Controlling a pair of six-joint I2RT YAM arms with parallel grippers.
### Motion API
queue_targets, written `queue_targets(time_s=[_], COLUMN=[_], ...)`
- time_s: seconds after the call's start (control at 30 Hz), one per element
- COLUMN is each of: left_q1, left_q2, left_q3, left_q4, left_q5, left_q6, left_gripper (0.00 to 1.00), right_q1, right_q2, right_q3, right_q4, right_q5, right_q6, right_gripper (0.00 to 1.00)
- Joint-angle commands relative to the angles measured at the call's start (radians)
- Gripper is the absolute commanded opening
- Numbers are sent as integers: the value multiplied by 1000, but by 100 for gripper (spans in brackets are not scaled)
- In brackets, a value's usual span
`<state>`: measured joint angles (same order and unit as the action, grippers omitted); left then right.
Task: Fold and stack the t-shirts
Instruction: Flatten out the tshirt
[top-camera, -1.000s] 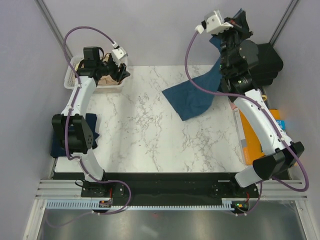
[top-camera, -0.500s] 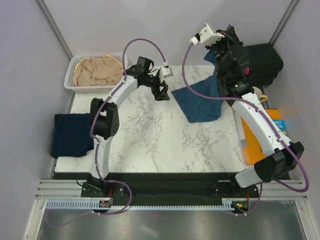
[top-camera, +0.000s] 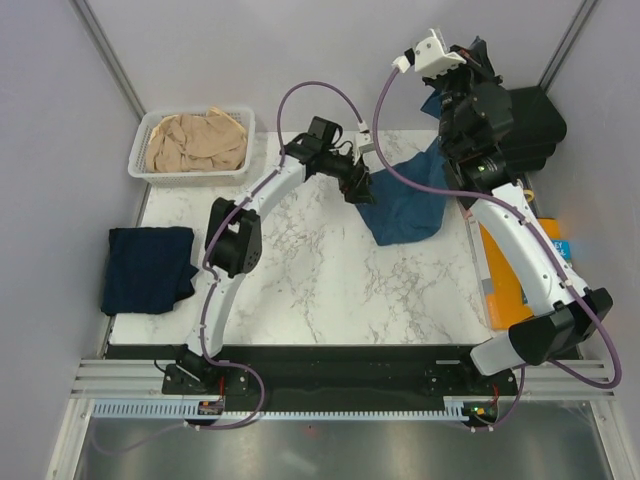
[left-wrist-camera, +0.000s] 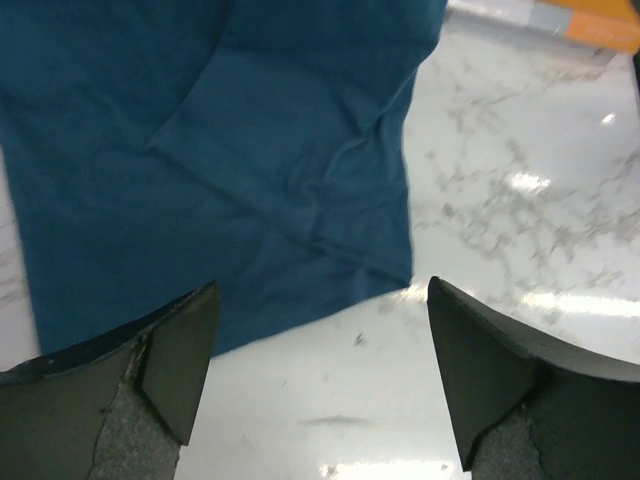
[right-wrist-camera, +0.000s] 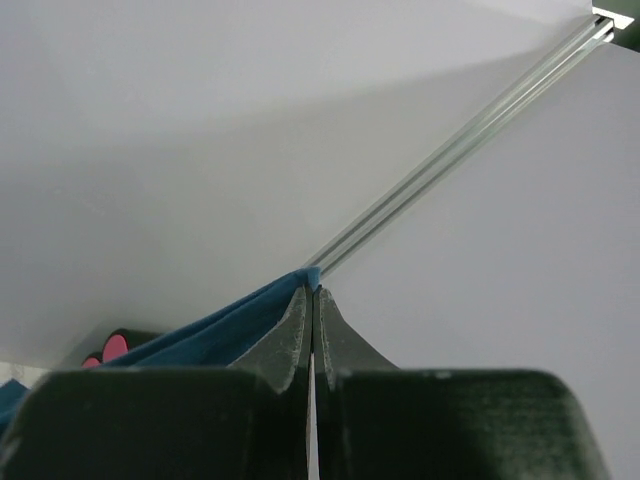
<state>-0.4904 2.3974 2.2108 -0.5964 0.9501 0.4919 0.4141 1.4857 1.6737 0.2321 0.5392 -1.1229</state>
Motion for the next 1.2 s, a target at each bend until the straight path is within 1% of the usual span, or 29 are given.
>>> queue_targets(time_s=[0.0,0.03,0.1,0.13,0.17,0.27,0.4,0.5,0.6,0.63,0.67,0.77,0.87,0.97,1.03,1.07,1.1,1.13,1.17], left_q1=[-36,-40,-50,-50,-51,-47,-45,-43,-36,-33,-27,-11,4,21,30,36,41,44,46], left_q2=[34,35,45,46,49,37,3,-12,-20,-21,-24,-35,-46,-66,-75,-75,-73,-69,-64], left_q3=[-20,-57,-71,-66,-63,-72,-114,-135,-137,-135,-137,-126,-117,-125,-135,-135,-132,-129,-117], left_q4=[238,341,398,411,423,428,429,431,443,449,461,500,503,503,506,507,509,512,521], left_q5=[96,70,43,1,-11,-46,-76,-108,-135,-145,-151,-172,-151,-90,-15,54,93,126,194], left_q6=[-349,-449,-484,-521,-527,-523,-493,-441,-434,-435,-437,-454,-457,-457,-451,-440,-440,-437,-441], left_gripper=[85,83,83,84,84,84,84,84,84,84,84,84,84,84,85,85,85,86,89], right_q1=[2,6,17,18,18,18,18,18,20,20,20,22,23,23,23,23,23,22,23], right_q2=[-64,-70,-74,-76,-73,-71,-36,-7,-14,-18,-24,-38,-50,-73,-80,-81,-81,-79,-76], right_q3=[86,86,99,109,136,181,250,322,339,337,339,340,334,298,284,284,287,288,287], right_q4=[-45,-57,-74,-77,-83,-82,-42,-43,-54,-63,-86,-108,-126,-126,-126,-131,-132,-134,-139], right_q5=[-18,-27,-42,-48,-73,-128,-255,-321,-393,-451,-478,-530,-522,-518,-518,-519,-519,-519,-521], right_q6=[151,162,173,181,186,186,167,170,173,172,169,157,149,134,127,129,126,123,120], right_gripper=[0,0,0,0,0,0,0,0,0,0,0,0,0,0,0,0,0,0,0])
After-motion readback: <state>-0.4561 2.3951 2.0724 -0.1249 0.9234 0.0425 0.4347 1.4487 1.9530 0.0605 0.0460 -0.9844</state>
